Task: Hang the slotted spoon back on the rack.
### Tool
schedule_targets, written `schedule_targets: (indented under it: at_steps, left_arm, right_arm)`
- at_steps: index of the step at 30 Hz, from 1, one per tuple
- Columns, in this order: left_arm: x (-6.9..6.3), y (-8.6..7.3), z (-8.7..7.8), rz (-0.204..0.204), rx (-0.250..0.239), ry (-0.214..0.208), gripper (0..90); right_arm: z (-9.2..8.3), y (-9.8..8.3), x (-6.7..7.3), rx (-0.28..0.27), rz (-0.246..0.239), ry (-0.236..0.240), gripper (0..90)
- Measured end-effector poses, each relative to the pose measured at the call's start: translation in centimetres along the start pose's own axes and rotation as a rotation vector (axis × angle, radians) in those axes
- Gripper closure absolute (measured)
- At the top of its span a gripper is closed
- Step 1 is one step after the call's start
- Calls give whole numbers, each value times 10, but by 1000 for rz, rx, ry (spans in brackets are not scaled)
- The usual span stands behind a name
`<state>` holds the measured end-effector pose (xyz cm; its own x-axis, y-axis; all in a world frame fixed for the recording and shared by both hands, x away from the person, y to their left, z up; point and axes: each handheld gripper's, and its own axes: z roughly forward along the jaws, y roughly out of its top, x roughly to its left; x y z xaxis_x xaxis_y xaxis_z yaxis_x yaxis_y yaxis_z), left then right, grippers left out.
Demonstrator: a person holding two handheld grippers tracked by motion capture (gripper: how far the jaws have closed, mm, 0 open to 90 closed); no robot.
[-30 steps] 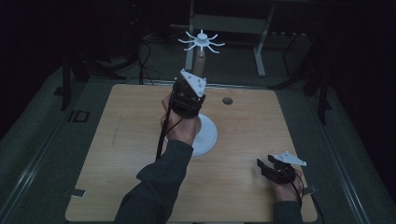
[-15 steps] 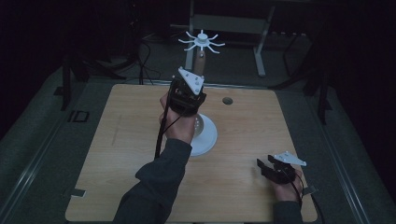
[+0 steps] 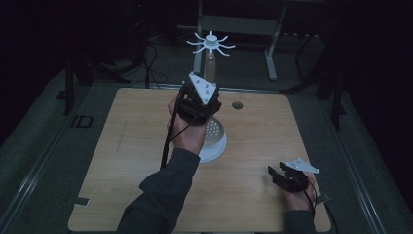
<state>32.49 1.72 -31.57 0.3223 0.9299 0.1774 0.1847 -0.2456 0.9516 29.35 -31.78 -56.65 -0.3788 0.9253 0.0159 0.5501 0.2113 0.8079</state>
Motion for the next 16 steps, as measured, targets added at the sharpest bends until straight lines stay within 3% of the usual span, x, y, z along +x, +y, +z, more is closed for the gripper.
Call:
schedule_targets:
  at_steps: [2, 6, 7, 8, 16]
  left_arm:
    - [0, 0, -2, 1, 1, -11, 475]
    - [2, -1, -5, -24, 14, -93, 470]
    - [2, -1, -5, -24, 14, -93, 468]
    - [4, -3, -6, -31, 28, -126, 467]
    - [7, -19, -14, -11, 59, -200, 459]
  right_arm:
    - [0, 0, 0, 1, -1, 0, 458]
    - [0, 0, 0, 2, -1, -1, 458]
    - [0, 0, 0, 2, -2, -1, 458]
    - [0, 0, 0, 1, -3, -1, 458]
    - [0, 0, -1, 1, 1, -8, 456]
